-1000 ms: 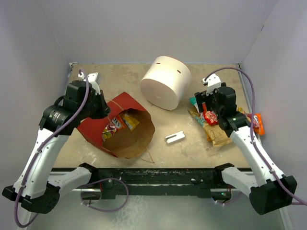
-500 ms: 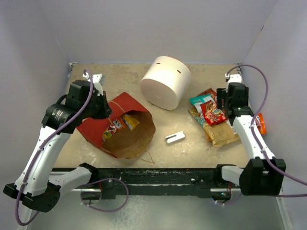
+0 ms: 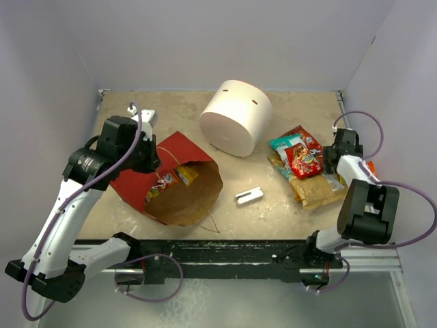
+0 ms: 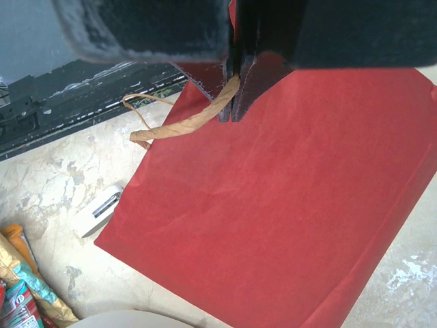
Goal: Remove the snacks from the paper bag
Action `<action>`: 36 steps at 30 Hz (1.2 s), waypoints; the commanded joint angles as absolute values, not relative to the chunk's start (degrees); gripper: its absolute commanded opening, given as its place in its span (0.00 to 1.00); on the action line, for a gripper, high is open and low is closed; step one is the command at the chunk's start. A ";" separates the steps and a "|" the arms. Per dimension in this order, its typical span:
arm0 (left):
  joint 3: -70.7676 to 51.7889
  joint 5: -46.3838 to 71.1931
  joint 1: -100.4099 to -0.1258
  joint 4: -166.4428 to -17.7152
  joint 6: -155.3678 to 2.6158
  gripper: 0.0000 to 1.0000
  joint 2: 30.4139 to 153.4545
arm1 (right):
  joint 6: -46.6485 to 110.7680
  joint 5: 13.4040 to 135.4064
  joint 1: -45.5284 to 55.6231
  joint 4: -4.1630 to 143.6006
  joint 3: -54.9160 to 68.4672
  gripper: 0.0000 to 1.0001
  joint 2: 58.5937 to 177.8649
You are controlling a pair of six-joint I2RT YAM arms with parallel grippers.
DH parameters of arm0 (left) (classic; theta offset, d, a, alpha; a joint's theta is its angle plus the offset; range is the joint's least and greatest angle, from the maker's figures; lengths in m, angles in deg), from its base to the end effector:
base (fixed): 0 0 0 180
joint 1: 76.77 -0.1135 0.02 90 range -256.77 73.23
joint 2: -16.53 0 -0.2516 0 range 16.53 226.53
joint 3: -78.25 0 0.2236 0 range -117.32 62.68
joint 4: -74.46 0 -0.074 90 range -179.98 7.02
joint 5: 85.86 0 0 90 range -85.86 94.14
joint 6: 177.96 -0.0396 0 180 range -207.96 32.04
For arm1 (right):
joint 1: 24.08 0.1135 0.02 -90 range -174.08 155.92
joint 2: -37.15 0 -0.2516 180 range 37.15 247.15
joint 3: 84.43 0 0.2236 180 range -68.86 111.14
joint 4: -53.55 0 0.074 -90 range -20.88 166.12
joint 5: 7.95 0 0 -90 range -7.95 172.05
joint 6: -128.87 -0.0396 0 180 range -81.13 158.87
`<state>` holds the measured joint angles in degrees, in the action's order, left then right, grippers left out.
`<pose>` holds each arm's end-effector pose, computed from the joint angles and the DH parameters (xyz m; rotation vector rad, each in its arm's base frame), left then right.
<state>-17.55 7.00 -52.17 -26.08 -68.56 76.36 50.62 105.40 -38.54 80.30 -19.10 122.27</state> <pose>0.1418 -0.0671 0.3842 0.1329 2.3671 -0.4365 0.2720 -0.0863 0.2084 0.2546 2.3969 -0.7005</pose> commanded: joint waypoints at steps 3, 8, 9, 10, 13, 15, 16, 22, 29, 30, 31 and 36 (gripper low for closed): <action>-18.05 4.67 -51.19 -27.40 -71.35 0.00 75.30 | 53.77 108.38 -42.10 72.66 -18.21 0.83 126.61; -18.93 4.52 -51.19 -27.36 -71.15 0.00 75.79 | 53.78 106.96 -43.24 70.74 -14.93 0.73 133.12; -19.21 4.41 -51.19 -27.24 -71.10 0.00 75.91 | 53.49 106.17 -43.28 71.47 -14.02 0.67 134.24; -19.49 4.29 -51.19 -27.16 -71.13 0.00 76.00 | 53.02 105.52 -43.31 72.58 -13.13 0.60 135.17; -20.02 3.87 -51.24 -27.13 -71.04 0.00 76.13 | 51.77 104.41 -43.28 73.90 -13.09 0.35 133.51; -20.30 3.48 -51.28 -27.08 -71.07 0.00 76.24 | 51.47 104.30 -43.26 74.06 -14.47 0.23 130.33; -20.50 3.37 -51.28 -27.05 -71.27 0.00 76.47 | 51.27 104.24 -43.25 73.99 -15.11 0.18 128.52; -21.64 3.15 -51.28 -27.13 -71.87 0.00 77.60 | 45.19 99.62 -42.78 81.53 -14.29 0.05 118.21; -21.64 5.94 -51.28 -27.95 -70.44 0.00 78.47 | 37.84 100.55 -33.58 94.42 -11.96 0.08 107.85; -21.56 6.37 -51.28 -28.24 -70.12 0.00 78.55 | 36.66 101.76 -31.39 97.37 -10.78 0.09 107.73; -21.44 6.68 -51.24 -28.58 -69.85 0.00 78.61 | 34.30 103.69 -29.19 100.17 -9.06 0.10 107.80; -21.01 7.39 -51.28 -30.56 -68.29 0.00 78.81 | 23.90 107.77 -21.77 110.42 -1.56 0.11 110.77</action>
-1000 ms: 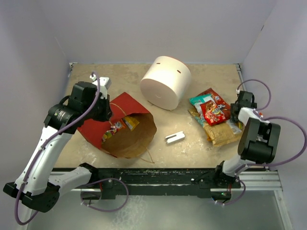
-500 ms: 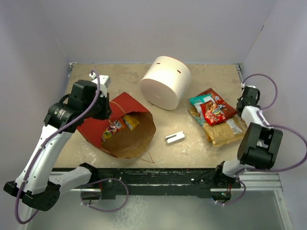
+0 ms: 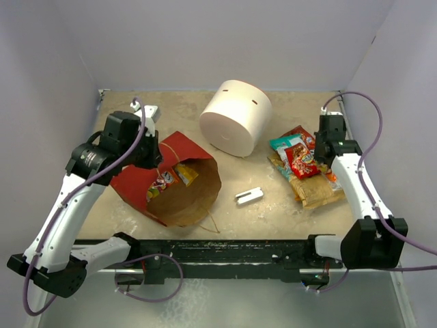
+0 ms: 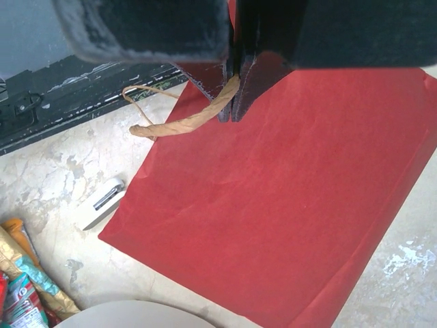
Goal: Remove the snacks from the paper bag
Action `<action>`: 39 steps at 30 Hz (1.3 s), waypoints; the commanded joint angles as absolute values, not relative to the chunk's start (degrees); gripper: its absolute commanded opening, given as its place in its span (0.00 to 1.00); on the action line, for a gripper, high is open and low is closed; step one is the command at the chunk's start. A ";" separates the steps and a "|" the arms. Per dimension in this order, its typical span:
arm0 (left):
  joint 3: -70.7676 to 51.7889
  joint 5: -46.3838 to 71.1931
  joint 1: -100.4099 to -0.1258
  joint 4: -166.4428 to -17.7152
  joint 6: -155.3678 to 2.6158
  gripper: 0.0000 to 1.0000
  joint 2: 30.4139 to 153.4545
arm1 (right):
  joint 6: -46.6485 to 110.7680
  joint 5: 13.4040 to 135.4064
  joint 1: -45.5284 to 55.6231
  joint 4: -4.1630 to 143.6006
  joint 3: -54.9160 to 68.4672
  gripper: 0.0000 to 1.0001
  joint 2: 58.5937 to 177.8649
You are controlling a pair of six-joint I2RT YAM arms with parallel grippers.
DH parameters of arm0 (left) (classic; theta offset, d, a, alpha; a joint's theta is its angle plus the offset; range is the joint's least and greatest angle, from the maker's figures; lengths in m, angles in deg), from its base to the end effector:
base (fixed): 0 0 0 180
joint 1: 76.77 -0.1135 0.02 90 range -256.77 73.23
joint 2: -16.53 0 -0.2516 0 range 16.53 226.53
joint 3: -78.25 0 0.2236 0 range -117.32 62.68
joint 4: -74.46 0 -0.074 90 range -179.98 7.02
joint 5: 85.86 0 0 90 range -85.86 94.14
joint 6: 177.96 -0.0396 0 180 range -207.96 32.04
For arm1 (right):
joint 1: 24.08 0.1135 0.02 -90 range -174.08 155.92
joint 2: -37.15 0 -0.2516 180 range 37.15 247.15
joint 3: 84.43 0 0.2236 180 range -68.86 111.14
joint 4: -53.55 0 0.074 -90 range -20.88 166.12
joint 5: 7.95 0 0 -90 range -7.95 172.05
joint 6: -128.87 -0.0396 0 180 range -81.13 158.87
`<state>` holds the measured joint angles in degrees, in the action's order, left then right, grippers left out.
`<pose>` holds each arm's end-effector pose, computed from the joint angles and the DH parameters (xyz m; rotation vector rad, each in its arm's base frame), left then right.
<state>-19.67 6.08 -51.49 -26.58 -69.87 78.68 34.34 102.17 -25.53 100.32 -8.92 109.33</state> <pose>0.1502 -0.0724 0.3889 0.1654 2.3560 -0.4149 0.2465 -0.0199 0.2896 0.2947 2.2829 -0.3805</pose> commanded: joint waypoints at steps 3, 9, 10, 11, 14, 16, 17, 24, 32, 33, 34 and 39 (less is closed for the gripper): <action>-21.55 7.35 -51.28 -31.38 -66.78 0.00 79.08 | 16.67 110.39 -20.85 116.75 1.48 0.11 113.76; -20.48 8.10 -51.28 -33.11 -63.31 0.00 77.70 | 14.25 110.19 -17.91 118.44 0.64 0.14 113.24; -20.32 7.99 -51.28 -33.11 -62.93 0.00 77.41 | 14.06 109.47 -17.80 117.77 -0.27 0.14 112.96; -20.24 7.79 -51.24 -32.98 -62.62 0.00 77.21 | 13.90 108.84 -17.76 117.02 -0.83 0.14 112.95; -20.46 6.81 -51.28 -32.39 -62.47 0.00 76.69 | 13.43 106.10 -17.58 116.04 -0.66 0.16 113.85; -20.53 6.16 -51.28 -31.83 -62.67 0.00 76.50 | 12.24 102.82 -17.58 115.53 -0.78 0.19 114.28; -20.70 5.84 -51.28 -31.39 -62.84 0.00 76.48 | 11.53 101.33 -17.58 114.97 -1.12 0.23 114.25; -20.91 4.10 -51.28 -29.09 -63.52 0.00 75.28 | 9.60 94.34 -17.58 113.01 -4.52 0.44 110.91; -21.07 4.11 -51.28 -28.46 -62.97 0.00 74.59 | 9.81 85.71 -17.64 111.35 -6.59 0.58 108.43; -21.07 4.14 -51.24 -28.47 -62.85 0.00 74.54 | 9.53 84.82 -17.66 110.12 -7.36 0.61 107.91; -20.97 4.08 -51.27 -28.43 -62.68 0.00 74.39 | 9.48 84.11 -17.66 109.20 -8.21 0.63 107.61; -20.60 4.05 -51.28 -28.28 -61.49 0.00 73.41 | 10.21 83.65 -17.66 107.22 -9.34 0.65 108.12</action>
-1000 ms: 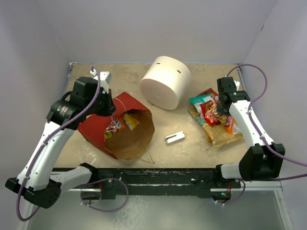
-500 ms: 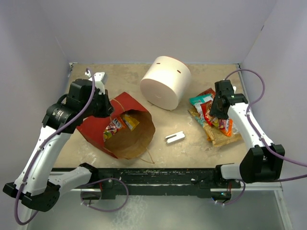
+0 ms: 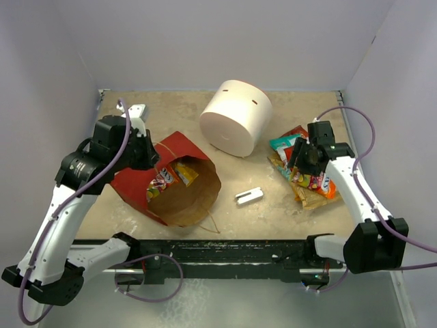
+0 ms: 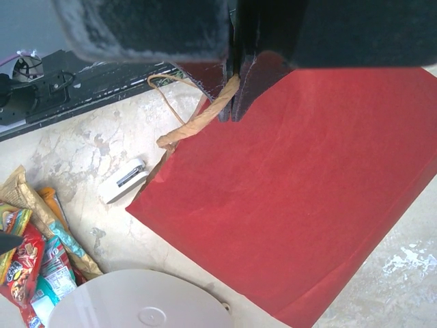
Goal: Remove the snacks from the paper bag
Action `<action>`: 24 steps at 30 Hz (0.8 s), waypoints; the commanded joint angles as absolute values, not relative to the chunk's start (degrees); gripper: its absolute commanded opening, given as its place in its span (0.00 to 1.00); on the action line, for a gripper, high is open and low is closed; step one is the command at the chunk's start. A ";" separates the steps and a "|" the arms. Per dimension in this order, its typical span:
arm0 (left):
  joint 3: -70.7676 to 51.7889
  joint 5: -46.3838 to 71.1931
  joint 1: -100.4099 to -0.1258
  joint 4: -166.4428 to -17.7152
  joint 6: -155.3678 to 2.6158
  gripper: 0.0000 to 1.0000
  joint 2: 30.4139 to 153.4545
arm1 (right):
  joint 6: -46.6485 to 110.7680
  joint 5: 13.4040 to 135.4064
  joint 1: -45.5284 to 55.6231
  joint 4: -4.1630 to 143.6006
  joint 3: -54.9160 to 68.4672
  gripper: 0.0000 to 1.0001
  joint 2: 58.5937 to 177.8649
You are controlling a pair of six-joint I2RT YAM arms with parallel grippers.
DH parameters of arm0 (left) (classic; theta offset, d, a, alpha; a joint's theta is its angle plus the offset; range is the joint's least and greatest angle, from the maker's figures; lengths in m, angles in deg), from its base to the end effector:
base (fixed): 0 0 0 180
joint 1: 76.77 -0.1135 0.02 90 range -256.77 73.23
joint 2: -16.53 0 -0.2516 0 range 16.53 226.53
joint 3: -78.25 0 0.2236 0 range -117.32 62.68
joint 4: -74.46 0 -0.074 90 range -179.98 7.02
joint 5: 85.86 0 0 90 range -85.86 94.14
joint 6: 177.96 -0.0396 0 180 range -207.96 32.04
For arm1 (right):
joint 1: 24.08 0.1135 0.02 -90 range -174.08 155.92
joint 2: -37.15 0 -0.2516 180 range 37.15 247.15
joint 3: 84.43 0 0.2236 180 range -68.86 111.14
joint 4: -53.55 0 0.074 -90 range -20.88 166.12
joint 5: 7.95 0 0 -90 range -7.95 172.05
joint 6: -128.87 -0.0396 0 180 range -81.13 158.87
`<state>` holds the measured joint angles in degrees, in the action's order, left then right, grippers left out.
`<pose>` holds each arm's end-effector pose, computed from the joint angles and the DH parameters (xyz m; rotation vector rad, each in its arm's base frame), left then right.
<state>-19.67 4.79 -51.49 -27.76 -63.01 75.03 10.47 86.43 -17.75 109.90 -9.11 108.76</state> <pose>0.1358 -0.0646 0.3995 0.0129 2.2854 -0.4811 0.2315 0.0226 0.2765 0.5087 2.4404 0.1605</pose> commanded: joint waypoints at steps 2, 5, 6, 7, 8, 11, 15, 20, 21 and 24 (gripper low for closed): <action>-20.26 4.01 -51.28 -28.19 -61.14 0.00 73.02 | 10.95 83.17 -17.66 106.42 -9.31 0.66 107.63; -19.94 3.74 -51.28 -28.04 -60.40 0.00 72.55 | 12.49 81.75 -17.66 107.45 -7.69 0.67 106.83; -19.86 3.56 -51.28 -28.08 -59.98 0.00 72.33 | 13.22 81.72 -17.66 108.09 -6.91 0.67 106.32; -19.81 3.35 -51.27 -28.04 -59.60 0.00 72.16 | 14.56 82.02 -17.66 108.73 -6.14 0.68 105.68; -19.75 3.13 -51.28 -28.08 -59.20 0.00 71.90 | 15.74 82.65 -17.66 109.19 -5.38 0.70 105.10; -19.36 2.59 -51.28 -28.19 -58.02 0.00 71.19 | 20.48 83.36 -17.67 109.54 -3.75 0.71 103.17; -18.54 1.88 -51.28 -28.01 -56.78 0.00 70.42 | 29.90 82.98 -17.62 104.29 -4.98 0.71 100.97; -16.61 3.00 -51.28 -26.84 -55.14 0.00 69.38 | 35.93 76.01 -15.05 98.26 -5.46 0.74 100.73; -16.38 3.20 -51.28 -26.48 -54.71 0.00 69.09 | 36.32 74.08 -14.03 96.15 -6.09 0.75 100.31; -15.80 3.52 -51.28 -25.76 -53.68 0.00 68.30 | 38.74 66.68 -9.18 90.04 -7.08 0.75 99.53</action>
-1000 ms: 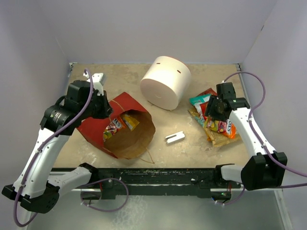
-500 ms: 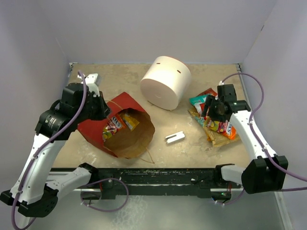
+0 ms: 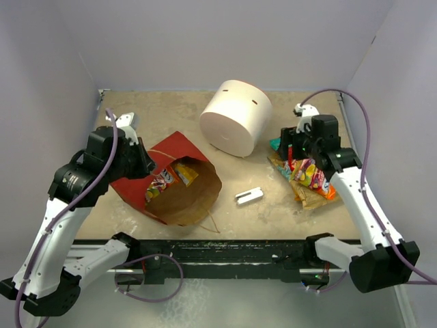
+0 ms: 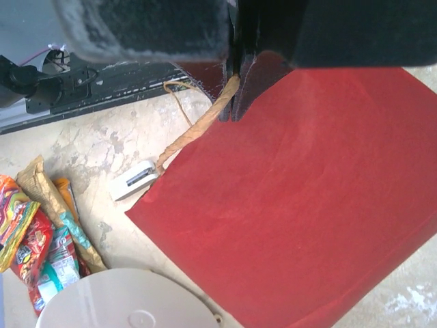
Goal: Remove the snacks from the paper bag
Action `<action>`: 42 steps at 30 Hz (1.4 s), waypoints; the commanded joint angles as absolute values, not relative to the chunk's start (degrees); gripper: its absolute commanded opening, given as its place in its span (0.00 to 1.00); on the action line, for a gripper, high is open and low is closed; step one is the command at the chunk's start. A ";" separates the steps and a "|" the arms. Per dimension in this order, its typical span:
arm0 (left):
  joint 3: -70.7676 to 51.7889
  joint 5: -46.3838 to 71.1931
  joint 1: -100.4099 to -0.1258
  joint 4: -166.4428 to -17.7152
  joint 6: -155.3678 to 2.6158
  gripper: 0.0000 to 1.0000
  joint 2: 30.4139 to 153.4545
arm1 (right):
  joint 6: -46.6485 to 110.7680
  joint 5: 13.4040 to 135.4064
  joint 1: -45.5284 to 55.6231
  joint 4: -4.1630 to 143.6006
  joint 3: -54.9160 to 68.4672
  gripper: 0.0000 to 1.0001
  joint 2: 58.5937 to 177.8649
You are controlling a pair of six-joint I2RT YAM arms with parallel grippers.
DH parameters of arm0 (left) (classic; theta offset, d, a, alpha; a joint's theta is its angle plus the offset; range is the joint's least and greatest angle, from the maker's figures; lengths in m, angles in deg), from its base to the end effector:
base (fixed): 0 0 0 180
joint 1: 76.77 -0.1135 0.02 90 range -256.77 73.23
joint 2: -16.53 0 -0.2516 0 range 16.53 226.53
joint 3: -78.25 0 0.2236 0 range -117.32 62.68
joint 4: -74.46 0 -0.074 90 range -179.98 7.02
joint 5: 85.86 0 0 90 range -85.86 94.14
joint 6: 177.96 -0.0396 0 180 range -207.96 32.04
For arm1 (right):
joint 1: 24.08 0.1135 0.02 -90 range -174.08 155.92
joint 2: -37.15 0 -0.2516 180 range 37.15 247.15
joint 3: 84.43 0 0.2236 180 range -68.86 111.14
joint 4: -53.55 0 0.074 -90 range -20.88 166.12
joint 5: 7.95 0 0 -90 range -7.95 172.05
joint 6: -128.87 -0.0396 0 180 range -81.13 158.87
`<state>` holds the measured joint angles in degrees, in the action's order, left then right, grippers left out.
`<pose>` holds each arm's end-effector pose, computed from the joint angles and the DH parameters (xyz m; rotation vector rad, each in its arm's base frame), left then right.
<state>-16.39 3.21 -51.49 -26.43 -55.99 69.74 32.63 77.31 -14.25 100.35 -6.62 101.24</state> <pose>0.1150 -0.0536 0.3935 -0.1421 2.2762 -0.5204 0.2185 0.0412 0.3309 -0.1159 2.1534 0.2517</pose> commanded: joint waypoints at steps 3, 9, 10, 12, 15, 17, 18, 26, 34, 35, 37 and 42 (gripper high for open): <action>-15.49 3.62 -51.28 -25.19 -53.13 0.00 67.67 | 43.70 60.04 -2.39 84.46 -8.49 0.73 97.99; -15.81 3.96 -51.28 -24.26 -52.46 0.00 66.95 | 54.16 49.98 11.51 69.94 -18.40 0.71 93.10; -15.82 4.03 -51.28 -24.24 -52.42 0.00 66.91 | 55.39 48.19 13.84 67.35 -19.78 0.70 93.17; -16.26 4.21 -51.28 -24.04 -52.60 0.00 67.02 | 56.02 47.83 19.37 61.66 -21.90 0.71 94.86; -17.29 4.38 -51.30 -23.42 -52.96 0.00 67.54 | 57.36 49.91 28.04 53.85 -22.95 0.70 100.60; -17.75 4.72 -51.28 -23.29 -53.13 0.00 67.91 | 59.84 55.31 34.45 48.06 -23.29 0.70 105.70; -17.99 5.12 -51.28 -23.27 -53.33 0.00 68.14 | 61.08 58.83 37.49 44.64 -23.33 0.70 108.42; -20.83 6.22 -51.28 -20.24 -53.66 0.00 69.97 | 72.95 71.93 44.69 21.84 -19.66 0.73 131.83; -21.34 8.40 -51.28 -18.79 -55.27 0.00 70.34 | 84.43 70.38 43.16 20.61 -9.00 0.74 147.98; -21.63 8.63 -51.28 -18.44 -55.91 0.00 70.73 | 84.66 70.14 42.96 20.07 -7.87 0.74 149.33; -22.23 8.96 -51.28 -18.19 -57.19 0.00 71.37 | 84.83 69.52 42.73 19.81 -5.45 0.75 152.31; -23.31 9.94 -51.28 -17.97 -59.71 0.00 72.29 | 86.48 69.17 42.64 20.17 -0.39 0.75 158.19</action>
